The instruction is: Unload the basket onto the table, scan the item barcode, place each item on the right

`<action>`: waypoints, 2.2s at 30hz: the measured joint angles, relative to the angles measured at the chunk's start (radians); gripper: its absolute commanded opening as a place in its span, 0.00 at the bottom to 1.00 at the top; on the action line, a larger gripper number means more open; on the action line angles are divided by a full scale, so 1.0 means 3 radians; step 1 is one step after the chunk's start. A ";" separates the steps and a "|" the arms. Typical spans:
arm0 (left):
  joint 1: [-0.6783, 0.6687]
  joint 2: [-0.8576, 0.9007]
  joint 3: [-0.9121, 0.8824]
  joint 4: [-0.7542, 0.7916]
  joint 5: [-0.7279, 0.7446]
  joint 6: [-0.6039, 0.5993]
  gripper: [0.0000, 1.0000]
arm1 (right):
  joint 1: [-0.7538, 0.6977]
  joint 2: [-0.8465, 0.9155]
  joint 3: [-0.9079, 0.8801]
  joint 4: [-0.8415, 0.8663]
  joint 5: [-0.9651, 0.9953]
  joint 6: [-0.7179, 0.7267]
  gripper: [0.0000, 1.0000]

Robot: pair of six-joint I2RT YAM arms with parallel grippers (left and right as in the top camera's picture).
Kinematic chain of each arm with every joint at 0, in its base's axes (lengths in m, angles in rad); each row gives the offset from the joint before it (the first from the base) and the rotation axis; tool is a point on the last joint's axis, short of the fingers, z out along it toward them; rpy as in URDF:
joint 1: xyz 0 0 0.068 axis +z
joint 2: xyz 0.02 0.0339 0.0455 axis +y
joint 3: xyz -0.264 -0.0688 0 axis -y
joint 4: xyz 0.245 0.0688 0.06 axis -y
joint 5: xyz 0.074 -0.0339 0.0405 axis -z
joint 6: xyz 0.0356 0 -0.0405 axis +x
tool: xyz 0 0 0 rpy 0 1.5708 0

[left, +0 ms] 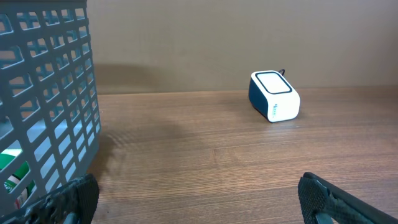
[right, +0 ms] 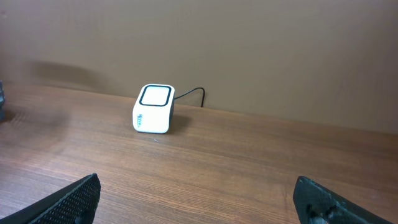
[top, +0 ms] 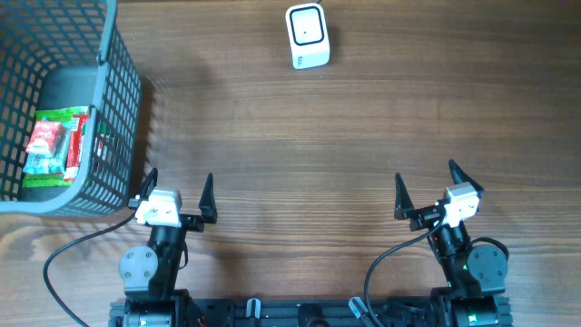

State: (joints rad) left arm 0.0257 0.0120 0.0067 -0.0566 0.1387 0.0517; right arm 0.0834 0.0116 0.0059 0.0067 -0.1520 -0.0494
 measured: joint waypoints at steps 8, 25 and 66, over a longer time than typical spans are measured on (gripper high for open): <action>-0.0064 0.0000 0.0000 -0.0001 -0.0001 0.0000 1.00 | 0.0150 0.0000 0.0000 0.0000 0.0011 0.0000 1.00; -0.0064 0.0000 0.0001 0.0000 -0.0001 0.0000 1.00 | 0.0150 0.0000 0.0001 0.0000 0.0011 0.0000 1.00; -0.0064 0.0000 0.0014 -0.0041 0.0000 -0.0036 1.00 | 0.0150 0.0001 0.0000 0.0000 0.0011 0.0000 1.00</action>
State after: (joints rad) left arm 0.0067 0.0120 0.0109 -0.0689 0.1387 0.0410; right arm 0.1284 0.0120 0.0059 0.0067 -0.1486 -0.0494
